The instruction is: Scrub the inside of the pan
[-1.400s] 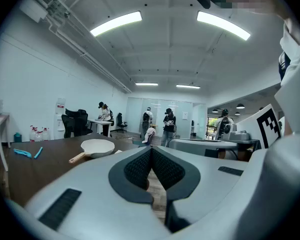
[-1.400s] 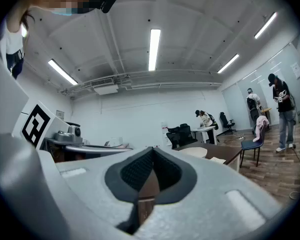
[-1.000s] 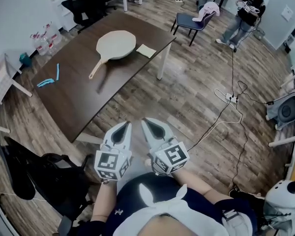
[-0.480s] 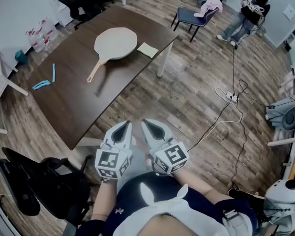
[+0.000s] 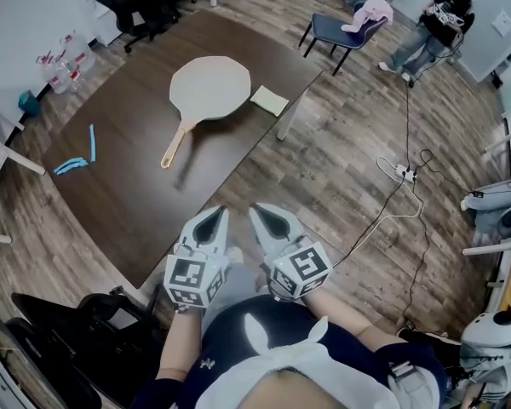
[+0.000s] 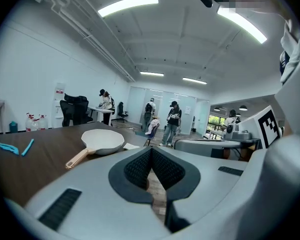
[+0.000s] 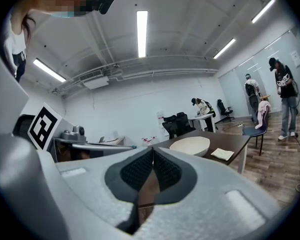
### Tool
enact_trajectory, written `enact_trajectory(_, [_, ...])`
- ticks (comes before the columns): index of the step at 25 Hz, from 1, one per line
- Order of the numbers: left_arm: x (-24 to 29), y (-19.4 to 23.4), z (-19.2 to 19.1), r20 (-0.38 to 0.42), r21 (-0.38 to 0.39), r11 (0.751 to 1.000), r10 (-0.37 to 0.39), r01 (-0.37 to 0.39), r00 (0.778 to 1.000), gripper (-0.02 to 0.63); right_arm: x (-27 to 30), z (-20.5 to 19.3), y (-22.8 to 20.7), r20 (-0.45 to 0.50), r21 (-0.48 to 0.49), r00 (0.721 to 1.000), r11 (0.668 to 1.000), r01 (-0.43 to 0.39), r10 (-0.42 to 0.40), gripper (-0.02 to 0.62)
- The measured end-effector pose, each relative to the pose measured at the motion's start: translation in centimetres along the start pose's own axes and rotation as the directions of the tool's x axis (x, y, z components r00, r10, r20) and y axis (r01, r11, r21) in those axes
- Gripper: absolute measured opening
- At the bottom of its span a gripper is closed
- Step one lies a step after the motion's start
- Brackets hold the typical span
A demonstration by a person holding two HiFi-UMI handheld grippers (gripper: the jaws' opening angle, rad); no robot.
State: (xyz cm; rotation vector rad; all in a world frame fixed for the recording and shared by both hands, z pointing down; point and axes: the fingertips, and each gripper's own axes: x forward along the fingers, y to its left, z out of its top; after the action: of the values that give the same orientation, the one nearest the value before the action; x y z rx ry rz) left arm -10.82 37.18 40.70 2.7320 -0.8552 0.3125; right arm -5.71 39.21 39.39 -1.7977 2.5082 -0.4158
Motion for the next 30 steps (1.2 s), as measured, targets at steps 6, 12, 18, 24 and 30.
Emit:
enact_trajectory(6, [2.7,5.0,1.0,-0.012,-0.003,1.0,-0.031,0.031,0.999,0.004,5.6,0.5,-1.0,-0.006,0.001,1.0,1.0,0.02,-0.02,0.0])
enact_trajectory(12, [4.1,7.9,1.4,-0.033,0.007,0.998,-0.058,0.058,0.998,0.004,8.3,0.5,-1.9,-0.011,0.008,0.998,0.998,0.063,-0.063,0.0])
enact_trajectory(18, [5.7,10.2,0.8,-0.061,-0.001,0.998,-0.058,0.058,0.996,0.005,10.2,0.2,-2.7,-0.031,-0.012,0.997,0.998,0.067,-0.067,0.0])
enact_trajectory(24, [7.8,11.6,1.0,-0.076,-0.003,0.999,-0.052,0.051,0.996,0.005,12.0,0.0,-5.0,-0.05,-0.015,0.996,0.997,0.076,-0.076,0.0])
enact_trajectory(30, [11.0,13.4,1.2,-0.102,0.018,0.998,-0.05,0.053,0.994,0.005,14.7,0.5,-7.6,-0.051,-0.02,0.997,0.999,0.049,-0.05,0.0])
